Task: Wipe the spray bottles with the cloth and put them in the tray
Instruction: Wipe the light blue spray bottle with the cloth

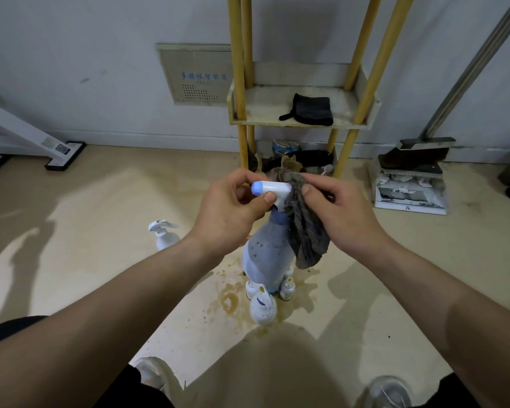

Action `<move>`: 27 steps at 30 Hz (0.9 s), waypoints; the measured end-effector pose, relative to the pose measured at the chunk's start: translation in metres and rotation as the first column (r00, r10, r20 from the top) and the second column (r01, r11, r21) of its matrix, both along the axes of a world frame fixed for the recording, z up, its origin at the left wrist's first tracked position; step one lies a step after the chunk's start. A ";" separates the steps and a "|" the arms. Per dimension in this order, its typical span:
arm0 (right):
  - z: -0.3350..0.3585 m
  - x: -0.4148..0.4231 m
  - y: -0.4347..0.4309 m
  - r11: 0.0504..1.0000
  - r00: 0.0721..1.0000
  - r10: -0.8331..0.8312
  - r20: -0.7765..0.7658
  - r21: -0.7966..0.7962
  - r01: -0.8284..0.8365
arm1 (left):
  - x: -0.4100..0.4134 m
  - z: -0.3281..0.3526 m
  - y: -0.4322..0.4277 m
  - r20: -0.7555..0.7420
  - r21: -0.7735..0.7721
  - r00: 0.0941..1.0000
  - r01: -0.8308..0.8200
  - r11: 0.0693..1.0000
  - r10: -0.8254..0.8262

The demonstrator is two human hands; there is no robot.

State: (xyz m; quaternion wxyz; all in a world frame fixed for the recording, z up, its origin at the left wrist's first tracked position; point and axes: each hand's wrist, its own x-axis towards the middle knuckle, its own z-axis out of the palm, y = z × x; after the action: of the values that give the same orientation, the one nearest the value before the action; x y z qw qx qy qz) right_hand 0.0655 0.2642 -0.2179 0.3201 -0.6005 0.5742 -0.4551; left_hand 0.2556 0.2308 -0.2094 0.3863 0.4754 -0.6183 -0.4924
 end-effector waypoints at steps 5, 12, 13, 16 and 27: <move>-0.002 0.007 0.006 0.957 0.843 0.016 -0.538 -0.235 -0.169 | -0.001 0.002 0.003 -0.034 0.032 0.999 0.043 0.999 -0.042; 0.004 0.008 0.004 0.976 0.922 0.031 -0.387 -0.187 -0.111 | 0.001 0.004 0.002 -0.053 0.030 0.997 0.053 0.998 -0.051; 0.004 0.007 0.003 0.985 0.947 0.030 -0.320 -0.150 -0.082 | 0.002 0.004 0.001 -0.045 0.029 0.998 0.044 0.999 -0.043; 0.002 0.008 0.000 0.998 0.992 0.034 -0.120 -0.052 -0.041 | 0.003 0.002 -0.002 -0.050 0.044 0.999 0.005 0.999 -0.003; 0.014 -0.004 -0.004 0.985 0.977 -0.174 0.124 0.018 0.173 | 0.005 0.013 -0.008 -0.175 0.143 0.982 -0.041 0.989 0.066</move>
State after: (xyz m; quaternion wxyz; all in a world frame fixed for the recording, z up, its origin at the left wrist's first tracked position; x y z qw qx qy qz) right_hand 0.0613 0.2605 -0.2039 0.3166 -0.5174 0.6047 -0.5162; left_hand 0.2610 0.2228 -0.1964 0.4194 0.4712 -0.5321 -0.5647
